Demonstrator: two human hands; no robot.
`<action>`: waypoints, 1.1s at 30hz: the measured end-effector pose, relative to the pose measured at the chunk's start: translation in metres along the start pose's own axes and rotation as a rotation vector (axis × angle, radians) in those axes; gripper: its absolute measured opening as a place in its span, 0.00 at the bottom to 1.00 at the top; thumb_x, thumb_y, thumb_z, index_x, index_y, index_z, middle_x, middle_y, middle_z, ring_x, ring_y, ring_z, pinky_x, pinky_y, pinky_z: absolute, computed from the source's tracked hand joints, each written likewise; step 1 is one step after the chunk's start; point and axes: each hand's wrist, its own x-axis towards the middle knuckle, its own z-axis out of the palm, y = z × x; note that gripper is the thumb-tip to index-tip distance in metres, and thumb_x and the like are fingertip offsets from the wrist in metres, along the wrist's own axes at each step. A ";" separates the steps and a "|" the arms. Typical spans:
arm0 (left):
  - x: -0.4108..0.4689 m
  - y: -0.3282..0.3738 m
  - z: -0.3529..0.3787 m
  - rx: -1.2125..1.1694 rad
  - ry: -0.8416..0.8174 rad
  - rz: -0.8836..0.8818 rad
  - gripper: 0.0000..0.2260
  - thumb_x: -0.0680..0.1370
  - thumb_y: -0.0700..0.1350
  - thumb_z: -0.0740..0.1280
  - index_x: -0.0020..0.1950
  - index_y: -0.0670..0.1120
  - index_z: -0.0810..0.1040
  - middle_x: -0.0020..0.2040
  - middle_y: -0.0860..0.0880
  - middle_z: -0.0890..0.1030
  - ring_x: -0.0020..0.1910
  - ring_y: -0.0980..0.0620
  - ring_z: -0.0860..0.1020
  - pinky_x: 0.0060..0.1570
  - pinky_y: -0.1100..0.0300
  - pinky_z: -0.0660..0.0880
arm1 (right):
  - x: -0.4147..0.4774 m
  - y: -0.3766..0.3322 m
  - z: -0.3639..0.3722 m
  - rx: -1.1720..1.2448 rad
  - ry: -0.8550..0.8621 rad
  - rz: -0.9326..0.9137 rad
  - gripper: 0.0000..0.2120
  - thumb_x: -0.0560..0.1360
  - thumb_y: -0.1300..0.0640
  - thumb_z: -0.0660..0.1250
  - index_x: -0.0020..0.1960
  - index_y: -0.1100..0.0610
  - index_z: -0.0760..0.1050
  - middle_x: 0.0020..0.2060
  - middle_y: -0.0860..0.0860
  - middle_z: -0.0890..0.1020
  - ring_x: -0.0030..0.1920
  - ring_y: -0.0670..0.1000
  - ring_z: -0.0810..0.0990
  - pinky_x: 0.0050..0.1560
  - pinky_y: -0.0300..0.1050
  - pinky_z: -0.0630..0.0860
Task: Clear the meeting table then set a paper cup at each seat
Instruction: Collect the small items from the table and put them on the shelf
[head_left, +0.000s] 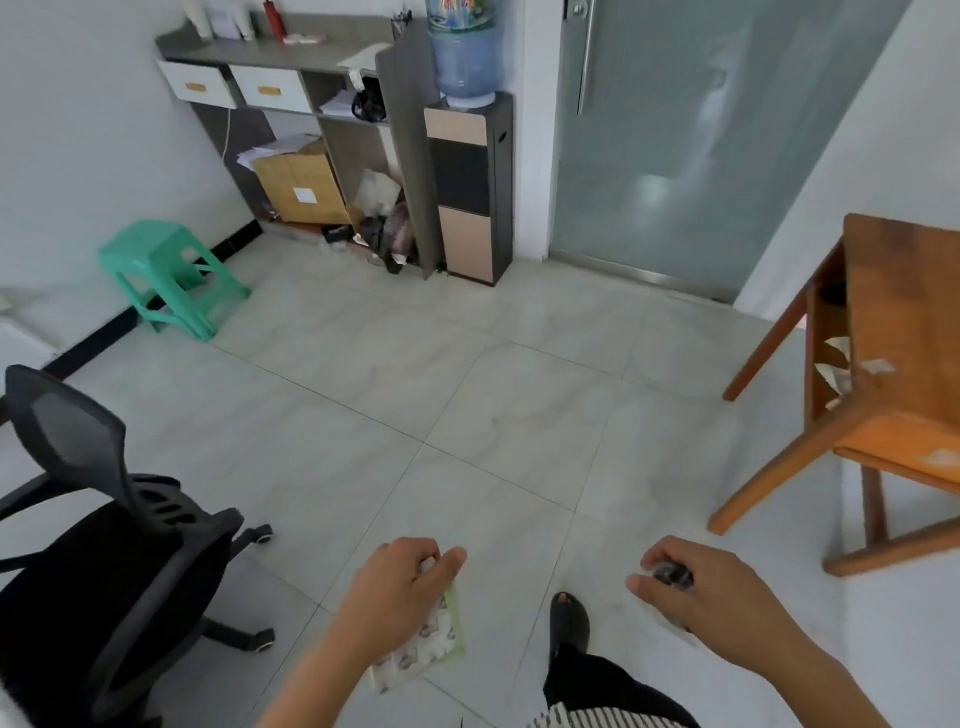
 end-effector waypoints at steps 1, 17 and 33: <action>0.019 0.005 -0.010 0.004 0.004 -0.018 0.23 0.79 0.58 0.62 0.29 0.49 0.62 0.24 0.53 0.65 0.24 0.56 0.64 0.29 0.60 0.61 | 0.025 -0.010 -0.012 -0.023 -0.017 -0.014 0.11 0.71 0.36 0.67 0.46 0.42 0.75 0.39 0.38 0.79 0.41 0.40 0.78 0.41 0.35 0.72; 0.282 -0.080 -0.191 -0.201 0.232 -0.380 0.23 0.79 0.58 0.62 0.29 0.49 0.63 0.20 0.53 0.67 0.22 0.58 0.66 0.29 0.61 0.63 | 0.400 -0.299 -0.066 -0.263 -0.277 -0.368 0.12 0.71 0.36 0.67 0.48 0.42 0.74 0.43 0.39 0.80 0.42 0.38 0.78 0.40 0.33 0.70; 0.616 -0.139 -0.439 -0.098 0.196 -0.307 0.23 0.78 0.60 0.61 0.29 0.49 0.62 0.27 0.52 0.68 0.26 0.55 0.67 0.32 0.59 0.64 | 0.706 -0.534 -0.104 -0.182 -0.298 -0.269 0.12 0.69 0.35 0.69 0.43 0.43 0.76 0.39 0.45 0.82 0.38 0.43 0.80 0.44 0.43 0.78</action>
